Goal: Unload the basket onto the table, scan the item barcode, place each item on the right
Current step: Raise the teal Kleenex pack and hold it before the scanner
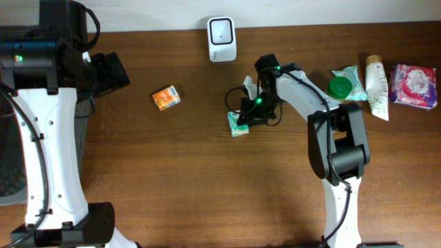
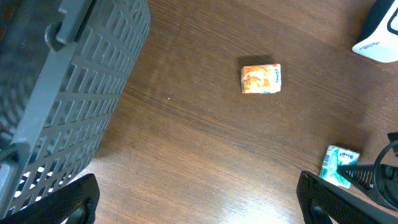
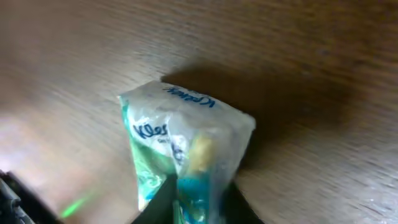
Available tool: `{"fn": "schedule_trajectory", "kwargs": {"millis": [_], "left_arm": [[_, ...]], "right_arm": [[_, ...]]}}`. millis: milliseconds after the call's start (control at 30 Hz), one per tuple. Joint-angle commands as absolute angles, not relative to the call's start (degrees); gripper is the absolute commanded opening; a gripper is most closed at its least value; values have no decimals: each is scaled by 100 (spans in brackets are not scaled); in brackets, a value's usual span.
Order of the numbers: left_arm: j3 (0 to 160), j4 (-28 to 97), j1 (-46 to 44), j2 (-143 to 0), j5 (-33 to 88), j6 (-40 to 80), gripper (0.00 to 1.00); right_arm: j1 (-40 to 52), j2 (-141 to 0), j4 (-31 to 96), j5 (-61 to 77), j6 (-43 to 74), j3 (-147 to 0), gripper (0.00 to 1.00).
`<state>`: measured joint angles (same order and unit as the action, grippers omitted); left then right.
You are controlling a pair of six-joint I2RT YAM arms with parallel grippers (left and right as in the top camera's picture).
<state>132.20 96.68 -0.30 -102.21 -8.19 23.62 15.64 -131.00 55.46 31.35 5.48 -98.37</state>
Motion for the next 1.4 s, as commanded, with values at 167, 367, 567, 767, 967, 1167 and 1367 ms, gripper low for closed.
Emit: {"fn": "schedule_trajectory", "kwargs": {"millis": [167, 367, 567, 767, 967, 1167, 1367], "left_arm": [[13235, 9673, -19, -10134, -840, 2397, 99], [13235, 9673, -19, -10134, -840, 2397, 99], [13235, 9673, -19, -10134, -840, 2397, 99], [13235, 9673, -21, -10134, -840, 2397, 99], [13235, 9673, -19, -10134, -840, 2397, 99], [13233, 9673, -19, -10134, -840, 2397, 99], [13235, 9673, -19, -10134, -840, 2397, 99]], "right_arm": [[888, -13087, 5951, 7373, -281, -10750, 4], [816, -13087, 5052, 8895, -281, -10801, 4], [521, -13087, 5026, 8895, -456, -10801, 4], [399, -13087, 4915, 8895, -729, -10801, 4], [410, -13087, 4901, 8895, -727, -10801, 4], [412, -13087, 4906, 8895, -705, -10801, 4], [412, -13087, 4904, 8895, -705, -10801, 4]]}}
